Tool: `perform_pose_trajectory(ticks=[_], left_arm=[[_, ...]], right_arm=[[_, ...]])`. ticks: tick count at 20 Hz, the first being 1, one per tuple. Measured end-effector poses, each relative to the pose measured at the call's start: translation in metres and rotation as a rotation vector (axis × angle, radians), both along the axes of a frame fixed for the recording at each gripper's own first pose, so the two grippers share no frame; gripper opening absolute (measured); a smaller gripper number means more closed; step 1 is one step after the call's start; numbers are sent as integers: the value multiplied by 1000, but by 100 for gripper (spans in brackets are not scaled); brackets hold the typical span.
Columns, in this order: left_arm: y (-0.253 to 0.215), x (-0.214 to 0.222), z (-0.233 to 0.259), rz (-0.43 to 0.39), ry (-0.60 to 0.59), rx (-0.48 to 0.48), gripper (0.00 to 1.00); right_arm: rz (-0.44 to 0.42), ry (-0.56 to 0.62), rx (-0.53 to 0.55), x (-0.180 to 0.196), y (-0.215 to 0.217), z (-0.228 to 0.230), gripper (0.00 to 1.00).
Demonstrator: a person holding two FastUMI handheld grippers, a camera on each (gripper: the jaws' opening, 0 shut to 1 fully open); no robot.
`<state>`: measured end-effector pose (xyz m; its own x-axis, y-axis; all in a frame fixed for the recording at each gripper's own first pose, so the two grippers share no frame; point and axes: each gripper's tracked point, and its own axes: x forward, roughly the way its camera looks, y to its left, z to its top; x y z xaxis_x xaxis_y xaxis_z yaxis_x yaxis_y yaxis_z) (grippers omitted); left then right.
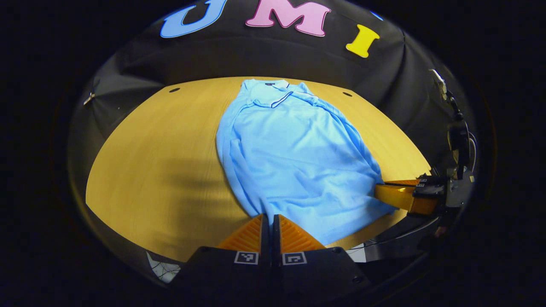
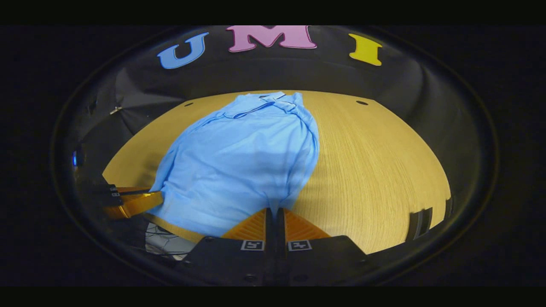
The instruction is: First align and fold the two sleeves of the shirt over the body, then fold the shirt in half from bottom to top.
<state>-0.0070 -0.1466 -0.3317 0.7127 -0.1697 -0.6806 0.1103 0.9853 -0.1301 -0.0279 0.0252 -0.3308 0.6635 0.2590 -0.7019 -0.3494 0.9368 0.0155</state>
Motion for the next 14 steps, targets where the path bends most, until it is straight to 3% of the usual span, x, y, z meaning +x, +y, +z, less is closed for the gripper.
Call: perform_pose_trajectory(ticks=[3, 4, 5, 7, 9, 10, 11, 14], left_arm=[[-12, -4, 24, 15, -26, -33, 6], [-13, -4, 31, 16, -32, -39, 6], [-14, -1, 38, 16, -41, -42, 6], [-15, 9, 54, 12, -61, -42, 6], [-12, 27, 74, 12, -93, -33, 6], [-11, 38, 85, 11, -115, -27, 6], [-9, 50, 96, 9, -136, -19, 6], [-3, 91, 122, 18, -175, -35, 6]], right_arm=[[36, -35, 2, 7, -1, 13, 5], [41, -52, 9, 12, -1, 20, 0], [42, -68, 18, 17, 0, 27, 5], [41, -104, 44, 32, 5, 44, 5], [42, -140, 64, 49, 11, 61, 5], [45, -158, 64, 59, 13, 69, 10], [49, -179, 72, 67, 16, 78, 0], [44, -218, 96, 98, 25, 98, 7]])
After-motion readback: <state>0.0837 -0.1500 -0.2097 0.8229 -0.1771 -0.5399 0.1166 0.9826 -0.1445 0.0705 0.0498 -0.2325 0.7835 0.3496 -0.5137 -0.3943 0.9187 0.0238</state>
